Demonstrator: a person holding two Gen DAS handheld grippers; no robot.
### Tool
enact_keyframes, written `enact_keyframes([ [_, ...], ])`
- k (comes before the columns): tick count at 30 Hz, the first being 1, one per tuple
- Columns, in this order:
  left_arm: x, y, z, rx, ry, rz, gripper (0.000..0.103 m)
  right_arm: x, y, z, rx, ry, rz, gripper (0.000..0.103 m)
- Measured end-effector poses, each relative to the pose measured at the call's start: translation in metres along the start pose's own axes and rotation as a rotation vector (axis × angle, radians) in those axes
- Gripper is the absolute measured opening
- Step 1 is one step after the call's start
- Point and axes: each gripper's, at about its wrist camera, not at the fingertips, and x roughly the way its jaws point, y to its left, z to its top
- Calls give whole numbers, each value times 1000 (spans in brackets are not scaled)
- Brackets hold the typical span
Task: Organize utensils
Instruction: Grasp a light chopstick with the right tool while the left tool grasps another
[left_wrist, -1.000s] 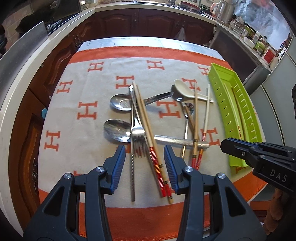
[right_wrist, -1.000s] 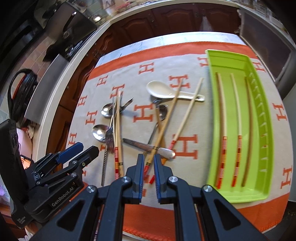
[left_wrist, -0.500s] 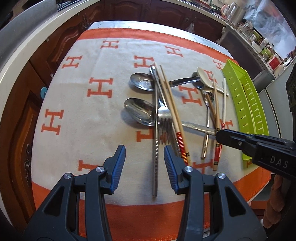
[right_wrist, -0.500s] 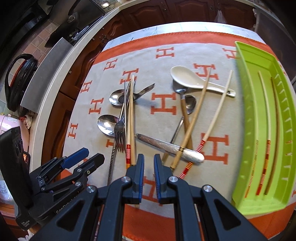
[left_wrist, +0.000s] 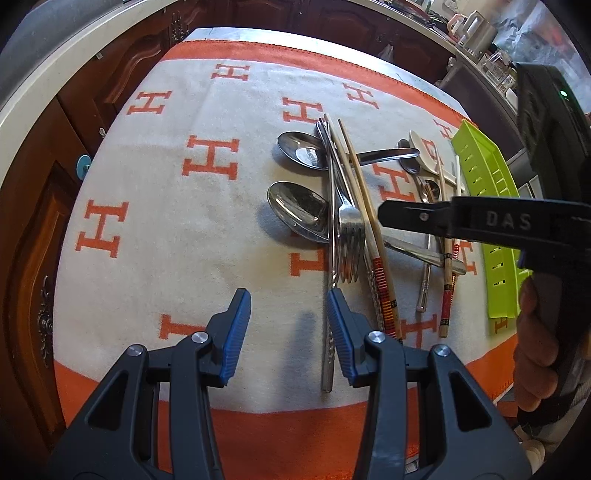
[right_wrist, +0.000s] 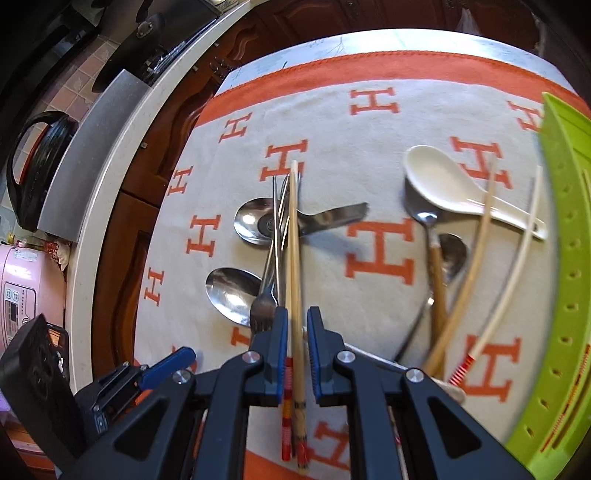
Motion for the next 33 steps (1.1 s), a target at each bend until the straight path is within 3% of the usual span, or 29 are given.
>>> enact_keyframes([
  [6, 1, 2, 0, 0, 3, -11, 40, 13, -1, 2, -2, 32, 26, 10],
  [20, -1, -10, 5, 23, -1, -45, 40, -7, -8, -8, -9, -11, 42, 6],
  [33, 12, -38, 52, 24, 25, -105, 30, -47, -32, -20, 37, -73, 91, 6],
])
